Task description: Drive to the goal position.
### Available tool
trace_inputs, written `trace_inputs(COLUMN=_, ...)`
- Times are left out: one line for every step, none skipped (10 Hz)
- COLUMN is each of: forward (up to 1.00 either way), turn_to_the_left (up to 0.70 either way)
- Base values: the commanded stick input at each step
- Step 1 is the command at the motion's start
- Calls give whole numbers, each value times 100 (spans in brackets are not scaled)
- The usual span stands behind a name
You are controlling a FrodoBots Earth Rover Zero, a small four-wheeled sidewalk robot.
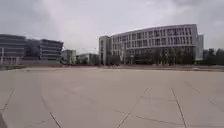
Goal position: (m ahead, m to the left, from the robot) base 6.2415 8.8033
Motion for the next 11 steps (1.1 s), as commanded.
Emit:
trace_inputs(forward=5, turn_to_the_left=22)
trace_inputs(forward=6, turn_to_the_left=23)
trace_inputs(forward=6, turn_to_the_left=24)
trace_inputs(forward=6, turn_to_the_left=24)
trace_inputs(forward=6, turn_to_the_left=24)
trace_inputs(forward=5, turn_to_the_left=22)
trace_inputs(forward=6, turn_to_the_left=21)
trace_inputs(forward=5, turn_to_the_left=10)
trace_inputs(forward=5, turn_to_the_left=3)
trace_inputs(forward=5, turn_to_the_left=1)
trace_inputs(forward=5, turn_to_the_left=1)
